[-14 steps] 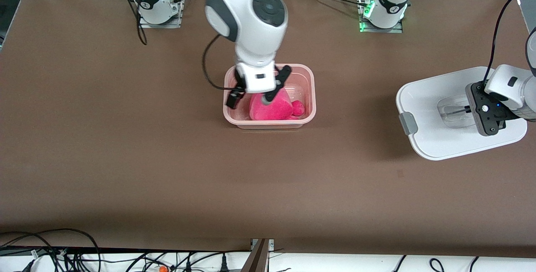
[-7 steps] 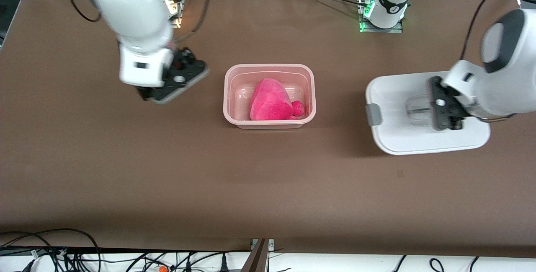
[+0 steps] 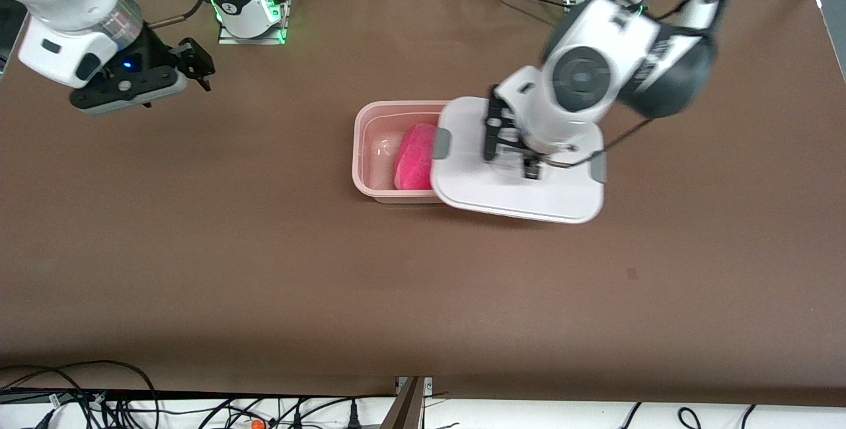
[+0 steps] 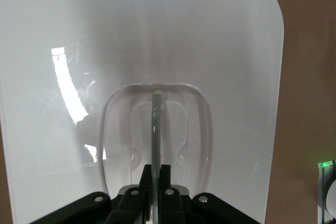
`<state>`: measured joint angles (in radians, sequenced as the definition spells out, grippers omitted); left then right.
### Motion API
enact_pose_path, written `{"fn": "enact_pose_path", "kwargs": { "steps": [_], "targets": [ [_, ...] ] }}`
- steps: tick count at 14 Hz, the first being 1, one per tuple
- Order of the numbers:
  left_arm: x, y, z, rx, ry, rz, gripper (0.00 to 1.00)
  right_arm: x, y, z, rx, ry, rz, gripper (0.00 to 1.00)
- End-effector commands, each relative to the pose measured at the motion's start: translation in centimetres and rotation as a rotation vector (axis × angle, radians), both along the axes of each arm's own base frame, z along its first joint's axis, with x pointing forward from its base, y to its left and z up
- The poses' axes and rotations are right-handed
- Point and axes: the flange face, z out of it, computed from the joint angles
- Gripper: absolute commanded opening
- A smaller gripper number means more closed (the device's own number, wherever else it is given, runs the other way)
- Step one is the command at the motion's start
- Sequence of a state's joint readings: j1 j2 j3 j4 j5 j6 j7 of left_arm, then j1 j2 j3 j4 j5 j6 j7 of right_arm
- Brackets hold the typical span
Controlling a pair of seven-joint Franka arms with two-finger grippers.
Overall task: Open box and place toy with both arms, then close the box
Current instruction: 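Carry the lid onto the box with the left gripper while the right gripper withdraws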
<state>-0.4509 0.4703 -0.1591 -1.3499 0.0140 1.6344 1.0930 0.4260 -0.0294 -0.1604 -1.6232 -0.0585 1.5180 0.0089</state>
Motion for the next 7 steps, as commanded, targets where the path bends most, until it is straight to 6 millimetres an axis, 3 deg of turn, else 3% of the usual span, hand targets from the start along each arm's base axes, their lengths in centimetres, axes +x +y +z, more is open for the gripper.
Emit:
{"fn": "enact_pose_path", "kwargs": {
  "steps": [1, 4, 7],
  "targets": [
    [-2.4, -5.9, -0.7, -0.009, -0.033, 0.066, 0.00, -0.4, -3.6, 0.0, 0.040, 0.018, -0.138, 1.00],
    [-3.5, -9.2, -4.0, -0.023, -0.030, 0.081, 0.00, -0.4, -5.7, 0.7, 0.057, 0.003, -0.176, 1.00],
    [-4.1, -10.7, -5.3, -0.029, -0.013, 0.106, 0.00, 2.0, -8.5, -0.6, 0.060, -0.034, -0.234, 1.00]
  ]
}}
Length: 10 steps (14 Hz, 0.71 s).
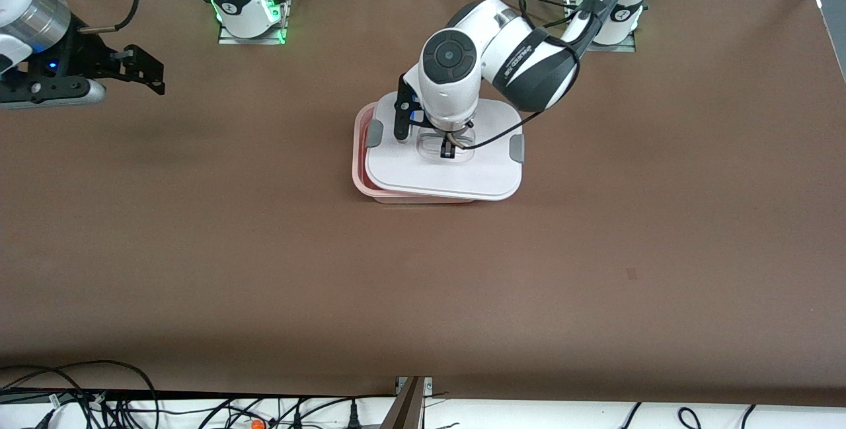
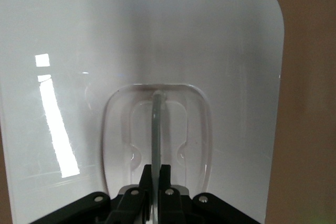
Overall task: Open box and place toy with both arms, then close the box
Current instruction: 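Carry the lid onto the box with the left gripper while the right gripper withdraws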
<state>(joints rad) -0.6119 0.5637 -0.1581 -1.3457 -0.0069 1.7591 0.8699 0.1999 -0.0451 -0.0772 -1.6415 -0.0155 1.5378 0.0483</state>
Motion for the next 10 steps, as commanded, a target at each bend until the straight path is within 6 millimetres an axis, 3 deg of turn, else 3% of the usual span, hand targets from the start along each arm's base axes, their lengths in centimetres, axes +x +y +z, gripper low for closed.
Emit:
{"fn": "enact_pose_path", "kwargs": {
  "steps": [1, 10],
  "targets": [
    [0.7, -0.7, -0.2, -0.020, 0.007, 0.035, 0.00, 1.3, -1.9, -0.8, 0.025, -0.033, -0.054, 1.00],
    [-0.8, -3.7, -2.0, 0.004, 0.014, 0.123, 0.00, 1.0, -1.6, -0.1, 0.032, -0.026, -0.040, 1.00]
  ]
}}
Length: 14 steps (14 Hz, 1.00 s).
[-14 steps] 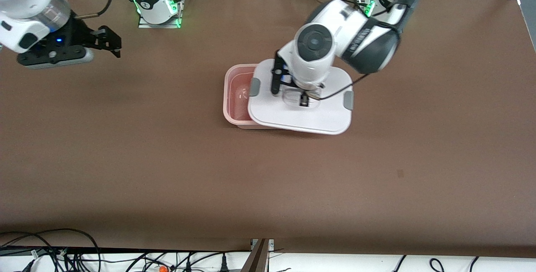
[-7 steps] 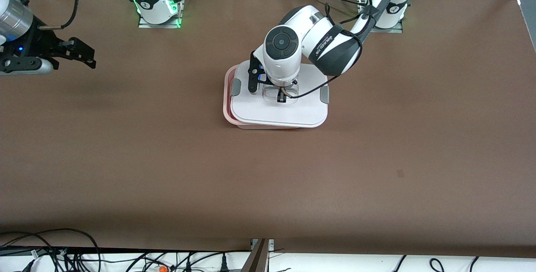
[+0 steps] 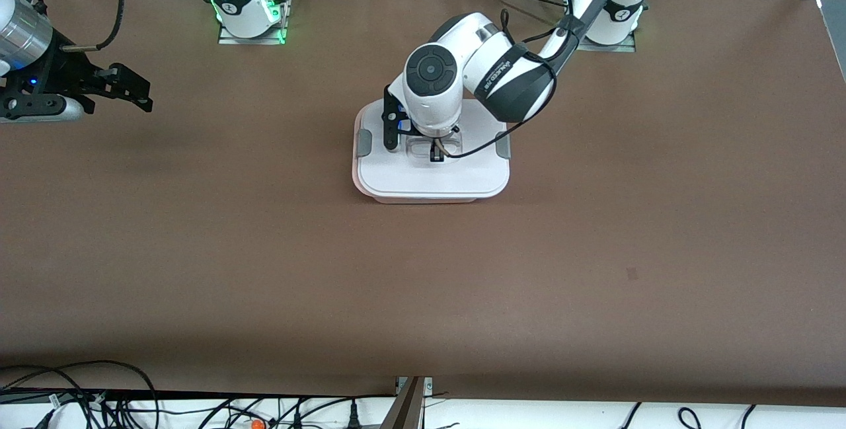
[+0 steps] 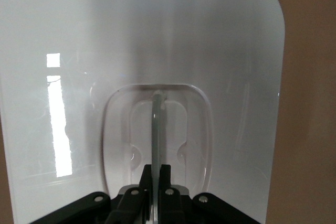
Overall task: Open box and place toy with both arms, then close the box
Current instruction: 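Press the lid down onto the box with the left gripper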
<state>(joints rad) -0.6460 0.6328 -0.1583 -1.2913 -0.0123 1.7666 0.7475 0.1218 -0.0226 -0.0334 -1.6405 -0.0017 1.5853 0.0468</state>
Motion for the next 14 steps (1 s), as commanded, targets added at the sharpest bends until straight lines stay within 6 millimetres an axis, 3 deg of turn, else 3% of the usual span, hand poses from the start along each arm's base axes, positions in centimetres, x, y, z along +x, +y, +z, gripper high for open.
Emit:
{"fn": "enact_pose_path", "kwargs": {
  "steps": [1, 8, 10, 14],
  "targets": [
    [-0.3, -1.3, 0.1, -0.010, 0.004, 0.032, 0.00, -0.3, -0.1, 0.7, 0.019, -0.005, -0.007, 1.00],
    [0.2, -1.7, -1.5, -0.014, -0.003, 0.067, 0.00, -0.2, 0.0, 0.6, 0.019, -0.008, -0.005, 1.00],
    [0.4, -2.0, -2.0, -0.019, -0.009, 0.088, 0.00, -0.1, 0.8, 0.7, 0.019, -0.022, 0.008, 1.00],
    [0.0, -2.2, -2.2, -0.014, -0.012, 0.084, 0.00, 0.9, 0.9, -0.4, 0.016, -0.025, 0.008, 1.00]
  ]
}}
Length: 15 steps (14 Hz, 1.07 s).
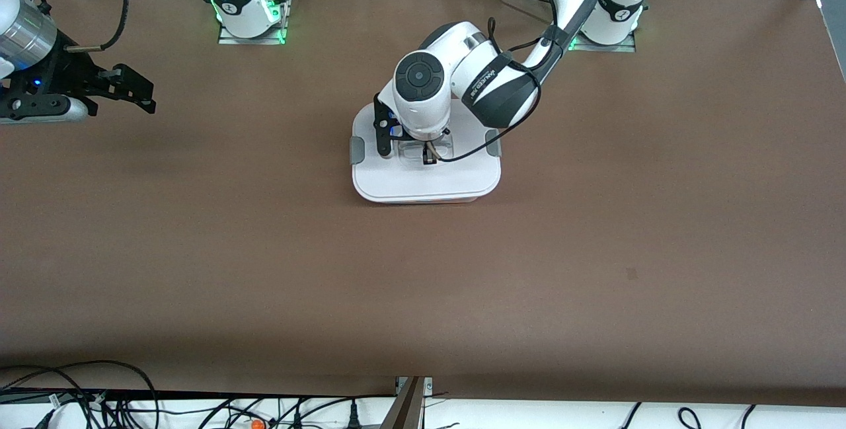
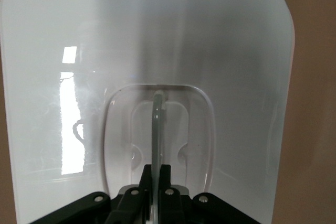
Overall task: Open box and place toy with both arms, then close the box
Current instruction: 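Press the lid down onto the box with the left gripper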
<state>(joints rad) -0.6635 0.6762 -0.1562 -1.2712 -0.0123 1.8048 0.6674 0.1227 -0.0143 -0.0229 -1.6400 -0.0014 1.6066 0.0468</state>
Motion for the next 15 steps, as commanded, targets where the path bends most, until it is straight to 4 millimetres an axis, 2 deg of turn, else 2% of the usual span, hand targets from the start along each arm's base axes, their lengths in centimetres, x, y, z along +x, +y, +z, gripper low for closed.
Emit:
{"fn": "enact_pose_path", "kwargs": {
  "steps": [1, 8, 15],
  "targets": [
    [0.1, -0.8, -0.3, -0.011, -0.005, 0.013, 0.00, 0.6, 0.2, -0.2, 0.015, -0.016, -0.003, 1.00],
    [0.3, -0.3, -0.3, -0.002, -0.008, -0.001, 0.00, 0.8, 0.3, -0.4, 0.018, -0.019, -0.004, 1.00],
    [-0.4, 0.4, -1.1, 0.030, 0.007, -0.010, 0.00, 1.0, 0.3, -0.9, 0.019, -0.011, -0.002, 1.00]
  ]
}}
